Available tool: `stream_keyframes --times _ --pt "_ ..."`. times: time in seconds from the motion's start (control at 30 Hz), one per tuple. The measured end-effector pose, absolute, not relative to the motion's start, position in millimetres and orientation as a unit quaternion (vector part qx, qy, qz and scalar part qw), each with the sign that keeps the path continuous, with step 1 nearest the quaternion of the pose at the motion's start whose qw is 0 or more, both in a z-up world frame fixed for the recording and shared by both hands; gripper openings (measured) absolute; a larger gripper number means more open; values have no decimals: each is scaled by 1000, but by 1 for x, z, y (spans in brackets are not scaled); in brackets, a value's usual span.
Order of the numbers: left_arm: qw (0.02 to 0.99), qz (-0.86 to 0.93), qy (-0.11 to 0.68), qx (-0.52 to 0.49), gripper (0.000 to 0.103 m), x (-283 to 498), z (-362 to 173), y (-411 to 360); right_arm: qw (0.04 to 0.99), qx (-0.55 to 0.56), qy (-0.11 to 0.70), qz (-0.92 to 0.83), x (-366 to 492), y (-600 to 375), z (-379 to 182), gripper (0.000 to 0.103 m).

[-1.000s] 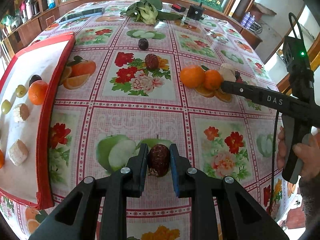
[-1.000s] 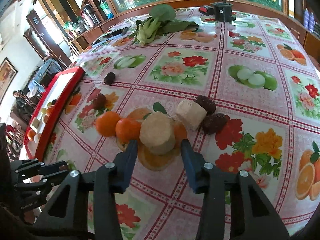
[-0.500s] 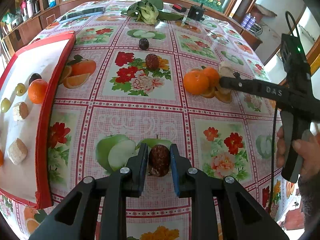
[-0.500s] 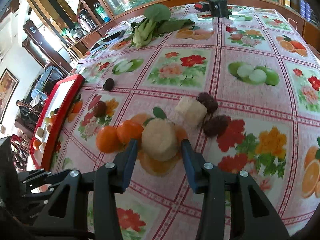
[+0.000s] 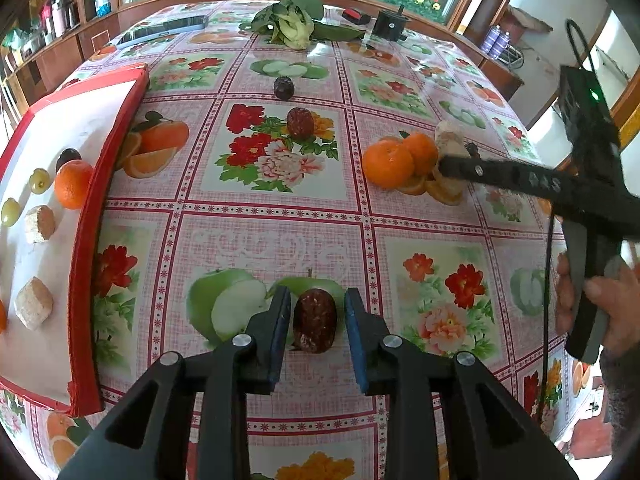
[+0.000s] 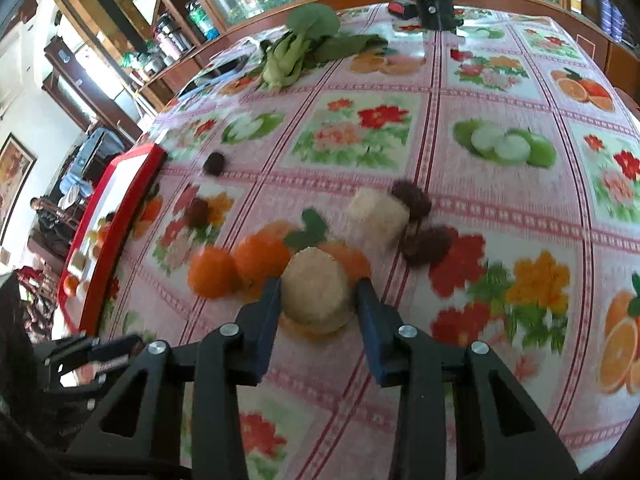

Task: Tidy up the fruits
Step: 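Lower the right tool around the beige cylinder while the left tool holds the date, then close the right tool on the beige cylinder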

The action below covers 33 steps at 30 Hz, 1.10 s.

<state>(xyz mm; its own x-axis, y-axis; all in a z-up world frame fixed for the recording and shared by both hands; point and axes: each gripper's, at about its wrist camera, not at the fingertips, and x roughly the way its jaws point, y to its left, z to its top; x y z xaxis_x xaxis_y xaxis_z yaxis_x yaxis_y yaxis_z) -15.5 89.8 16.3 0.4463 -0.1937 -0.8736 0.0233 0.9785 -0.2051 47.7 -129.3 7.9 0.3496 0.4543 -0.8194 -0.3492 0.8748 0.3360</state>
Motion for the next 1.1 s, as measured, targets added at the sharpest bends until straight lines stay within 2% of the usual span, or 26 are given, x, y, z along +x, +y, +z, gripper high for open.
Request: stream_keyframes --times 0.1,0.23,0.3,0.37,0.7,0.73,0.77,0.8,0.87,0.97,1.1 --pt "847 -65 521 -77 31 -16 16 88 798 41 537 272 33 -130 8 39" --pt "849 -66 519 -76 32 -16 16 87 810 28 524 261 20 -136 14 40" --pt "850 -66 517 -77 32 -17 16 88 812 20 520 264 16 -134 13 43" --pt "853 -66 513 -72 32 -18 16 86 812 12 521 264 13 -128 11 50" --pt "879 -77 468 -44 37 -33 13 81 844 -28 496 201 12 -118 8 50" --pt "882 -76 464 -41 37 -34 12 81 846 -34 496 195 12 -116 8 47" --pt "885 -77 459 -37 36 -36 12 80 846 -37 496 190 12 -115 8 41" --pt "886 -74 456 -33 28 -37 12 80 846 -34 498 188 11 -116 9 38" --pt "887 -72 454 -37 20 -37 11 84 846 -30 501 180 9 -119 10 38" --pt "882 -79 460 -71 19 -36 12 93 847 -31 503 172 3 -122 10 38" --pt "879 -80 466 -65 20 -39 13 90 848 -17 502 166 -6 -129 14 38"
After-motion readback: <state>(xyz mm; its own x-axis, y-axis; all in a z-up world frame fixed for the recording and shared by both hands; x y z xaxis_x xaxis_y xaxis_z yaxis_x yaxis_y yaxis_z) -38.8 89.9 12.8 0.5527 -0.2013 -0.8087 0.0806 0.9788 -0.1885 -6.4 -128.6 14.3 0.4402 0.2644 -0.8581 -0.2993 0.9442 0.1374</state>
